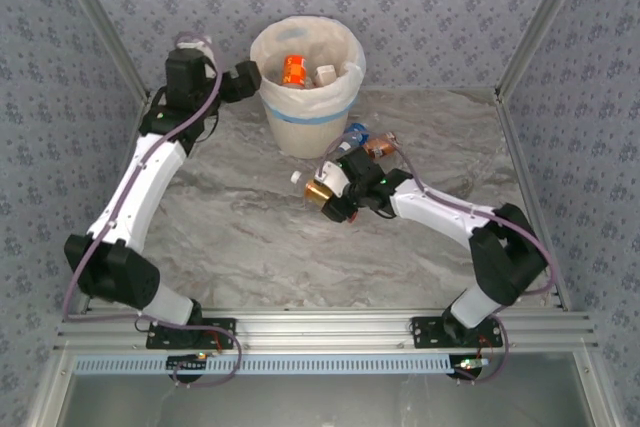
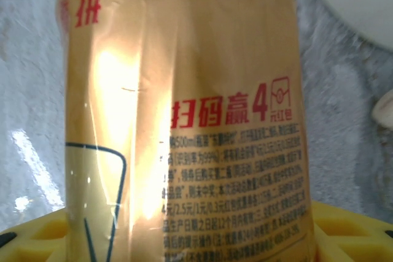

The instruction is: Put the plastic bottles in the bin

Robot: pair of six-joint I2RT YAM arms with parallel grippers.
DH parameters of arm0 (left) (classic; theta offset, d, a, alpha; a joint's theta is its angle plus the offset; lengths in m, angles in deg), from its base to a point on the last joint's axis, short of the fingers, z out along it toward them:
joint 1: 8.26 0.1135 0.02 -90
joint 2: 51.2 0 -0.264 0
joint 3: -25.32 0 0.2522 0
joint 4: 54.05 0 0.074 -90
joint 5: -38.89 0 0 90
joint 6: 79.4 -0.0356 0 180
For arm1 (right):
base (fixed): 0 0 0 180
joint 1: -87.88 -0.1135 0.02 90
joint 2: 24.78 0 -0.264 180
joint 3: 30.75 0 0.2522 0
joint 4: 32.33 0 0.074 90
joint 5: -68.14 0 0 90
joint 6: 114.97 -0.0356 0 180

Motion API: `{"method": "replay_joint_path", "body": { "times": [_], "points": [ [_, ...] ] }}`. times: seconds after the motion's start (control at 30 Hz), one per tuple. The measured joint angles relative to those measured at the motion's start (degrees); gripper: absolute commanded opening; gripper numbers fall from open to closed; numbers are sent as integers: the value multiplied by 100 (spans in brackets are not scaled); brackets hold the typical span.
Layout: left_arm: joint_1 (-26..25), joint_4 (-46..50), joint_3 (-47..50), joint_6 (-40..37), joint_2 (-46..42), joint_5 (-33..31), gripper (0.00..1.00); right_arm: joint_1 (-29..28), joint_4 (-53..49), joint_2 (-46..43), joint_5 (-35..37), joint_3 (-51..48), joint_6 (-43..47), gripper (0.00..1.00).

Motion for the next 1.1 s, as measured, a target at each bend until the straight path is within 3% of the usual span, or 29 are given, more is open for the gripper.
{"method": "replay_joint_path", "body": {
  "times": [0.13, 0.37, 0.6, 0.87, 1.1],
  "points": [
    [96, -59, 555, 190, -577, -286, 99, -4, 81, -433, -57, 2, -48, 46],
    [201, 149, 1779, 341, -1926, -1296, 99, 334, 623, -1060, -988, 122, -621, 45],
    [271, 518, 2581, 487, -2767, -1692, 99, 1145, 824, -1012, -1410, 1847, -1331, 45],
    [271, 723, 2693, 579, -2800, -1749, 99, 1497, 1060, -9, -874, 3886, -1530, 50],
    [271, 745, 2717, 662, -2802, -1744, 100, 1523, 756, 1703, -481, 5567, -1484, 51]
  ]
}}
